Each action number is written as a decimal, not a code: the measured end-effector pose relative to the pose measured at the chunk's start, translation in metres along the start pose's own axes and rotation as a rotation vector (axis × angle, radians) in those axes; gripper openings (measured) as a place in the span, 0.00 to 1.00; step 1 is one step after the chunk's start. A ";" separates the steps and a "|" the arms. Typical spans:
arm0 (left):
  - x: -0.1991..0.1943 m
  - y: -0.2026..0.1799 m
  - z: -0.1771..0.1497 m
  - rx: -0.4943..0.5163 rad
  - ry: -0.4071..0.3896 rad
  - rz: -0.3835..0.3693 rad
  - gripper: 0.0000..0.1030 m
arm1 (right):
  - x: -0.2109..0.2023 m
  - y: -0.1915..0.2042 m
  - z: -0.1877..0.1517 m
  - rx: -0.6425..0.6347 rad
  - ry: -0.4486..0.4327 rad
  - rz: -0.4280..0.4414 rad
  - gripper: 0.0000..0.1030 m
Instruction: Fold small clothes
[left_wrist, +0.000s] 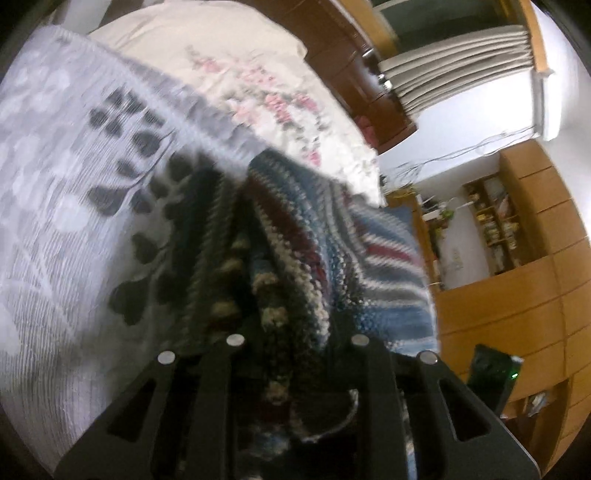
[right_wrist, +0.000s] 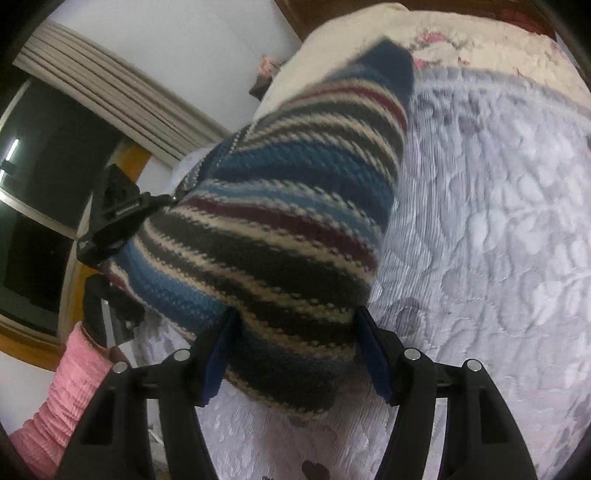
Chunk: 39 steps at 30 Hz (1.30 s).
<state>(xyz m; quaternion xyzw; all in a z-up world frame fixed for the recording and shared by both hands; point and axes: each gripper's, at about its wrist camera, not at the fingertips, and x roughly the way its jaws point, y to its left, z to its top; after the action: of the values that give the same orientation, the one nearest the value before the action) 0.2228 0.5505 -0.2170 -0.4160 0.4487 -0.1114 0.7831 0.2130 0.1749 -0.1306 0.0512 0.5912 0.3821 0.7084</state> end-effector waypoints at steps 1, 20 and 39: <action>0.002 0.002 -0.001 0.002 0.006 0.007 0.22 | 0.005 -0.001 -0.001 0.004 0.009 -0.009 0.66; -0.065 -0.041 -0.070 0.029 0.034 -0.013 0.59 | 0.013 0.006 -0.021 0.006 0.003 -0.021 0.70; -0.050 0.020 -0.093 0.011 0.048 0.081 0.09 | 0.008 0.018 -0.020 0.024 0.034 0.028 0.70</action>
<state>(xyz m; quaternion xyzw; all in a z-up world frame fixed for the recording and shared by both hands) 0.1161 0.5390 -0.2252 -0.3905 0.4835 -0.0920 0.7780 0.1866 0.1853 -0.1337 0.0614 0.6067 0.3859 0.6922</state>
